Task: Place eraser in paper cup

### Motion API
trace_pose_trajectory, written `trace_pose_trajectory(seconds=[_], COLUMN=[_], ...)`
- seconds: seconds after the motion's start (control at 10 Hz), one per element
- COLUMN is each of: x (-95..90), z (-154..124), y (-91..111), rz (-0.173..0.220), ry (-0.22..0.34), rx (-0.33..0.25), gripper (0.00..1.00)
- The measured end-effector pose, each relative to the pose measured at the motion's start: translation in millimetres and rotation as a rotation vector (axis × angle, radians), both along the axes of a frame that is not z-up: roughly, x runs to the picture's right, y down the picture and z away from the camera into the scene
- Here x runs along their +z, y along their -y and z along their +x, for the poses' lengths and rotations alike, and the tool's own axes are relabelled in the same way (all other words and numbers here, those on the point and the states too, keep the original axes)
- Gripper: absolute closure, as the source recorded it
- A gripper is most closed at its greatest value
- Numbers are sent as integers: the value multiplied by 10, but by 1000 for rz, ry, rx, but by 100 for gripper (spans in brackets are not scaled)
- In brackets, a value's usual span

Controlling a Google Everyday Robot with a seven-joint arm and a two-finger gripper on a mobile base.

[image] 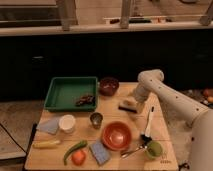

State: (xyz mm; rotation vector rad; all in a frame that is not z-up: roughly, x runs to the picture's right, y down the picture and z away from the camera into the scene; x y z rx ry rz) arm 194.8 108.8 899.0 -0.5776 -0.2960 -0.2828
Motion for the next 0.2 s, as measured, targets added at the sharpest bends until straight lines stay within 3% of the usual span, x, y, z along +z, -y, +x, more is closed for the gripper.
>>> trace_pose_trajectory(seconds=[0.2], x=[44], z=[-57], y=[-21], rz=[1], ry=[3], rx=[13], gripper=[20])
